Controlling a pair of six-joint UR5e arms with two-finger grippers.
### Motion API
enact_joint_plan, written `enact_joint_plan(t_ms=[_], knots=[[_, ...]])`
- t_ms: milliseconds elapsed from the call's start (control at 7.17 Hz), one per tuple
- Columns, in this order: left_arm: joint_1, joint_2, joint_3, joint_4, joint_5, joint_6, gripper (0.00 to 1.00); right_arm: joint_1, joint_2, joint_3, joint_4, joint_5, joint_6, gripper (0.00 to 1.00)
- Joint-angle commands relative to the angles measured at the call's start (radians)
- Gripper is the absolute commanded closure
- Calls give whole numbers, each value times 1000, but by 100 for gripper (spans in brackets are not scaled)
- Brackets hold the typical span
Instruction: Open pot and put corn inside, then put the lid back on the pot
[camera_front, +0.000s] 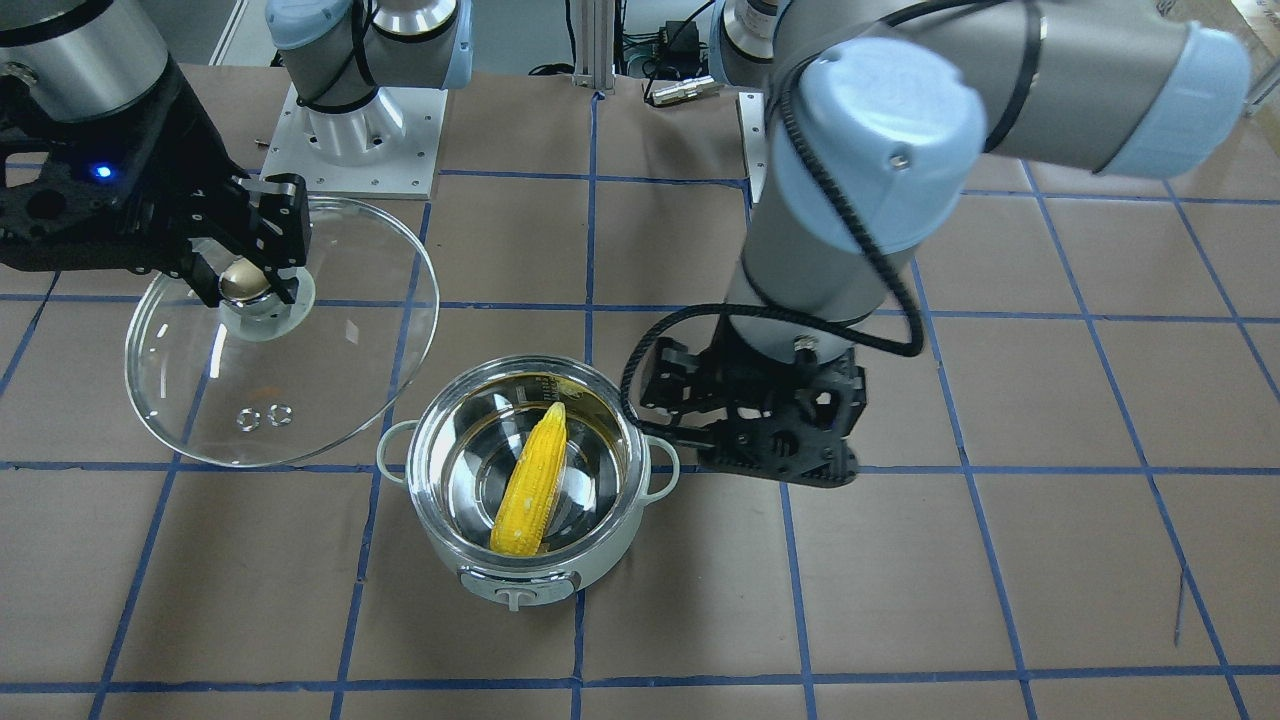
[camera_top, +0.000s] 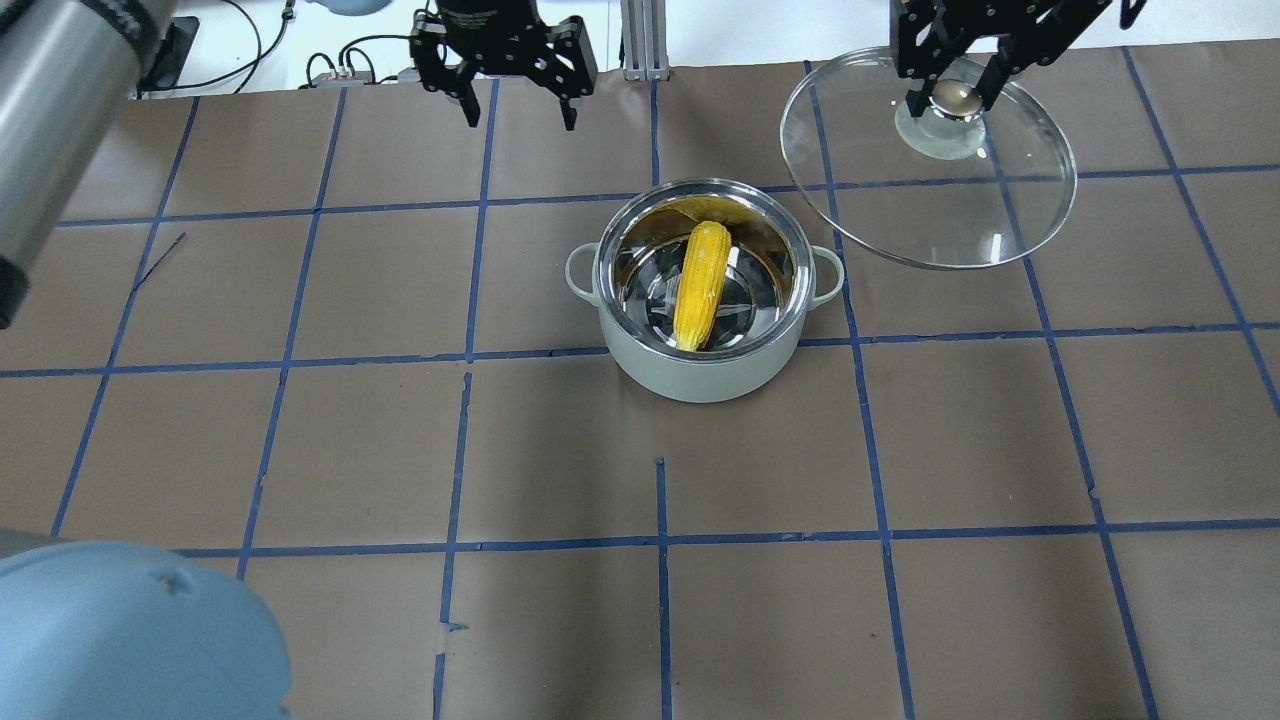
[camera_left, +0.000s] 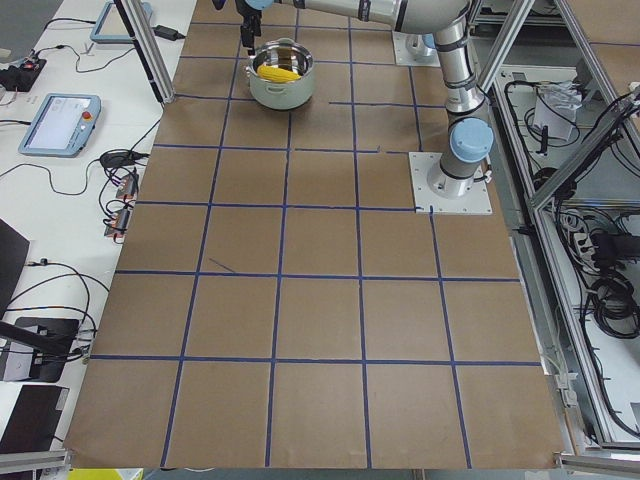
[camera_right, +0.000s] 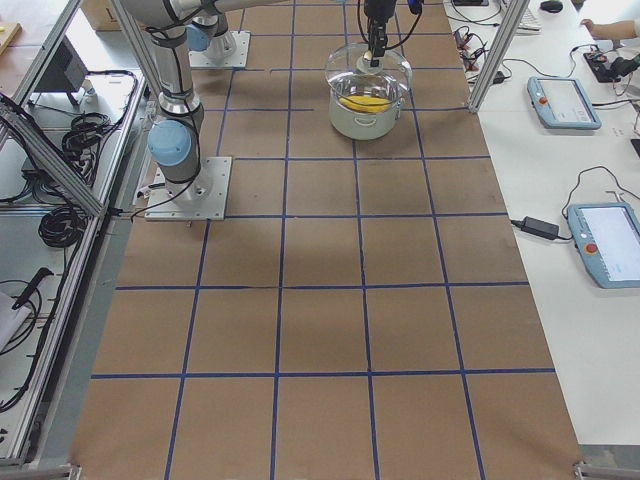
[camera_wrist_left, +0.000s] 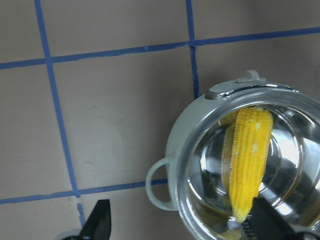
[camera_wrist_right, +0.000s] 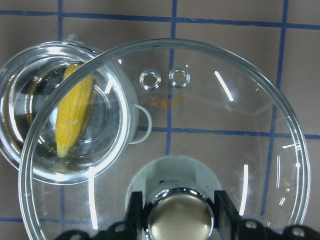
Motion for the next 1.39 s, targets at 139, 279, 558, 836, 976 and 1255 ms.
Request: enact_joint_plan(t_ms=[139,279,558,836,976,1255], knots=[[121,205,-51,-151,0,113,0,105,27,187,-383,14,85,66],[131,282,-112,-153,5,115,0,114,44,221,-433,26,91,66],[138,444,-306,-134,8,123,0,158,124,210,-479,18,103,66],[170,488,-416,-104,8,149,0,194,150,207,-475,27,114,66],[194,486,-421,-100,8,167,0,207,165,206,-470,30,128,66],[201,486,-421,-99,5,193,0,228,182,206,-466,32,127,66]])
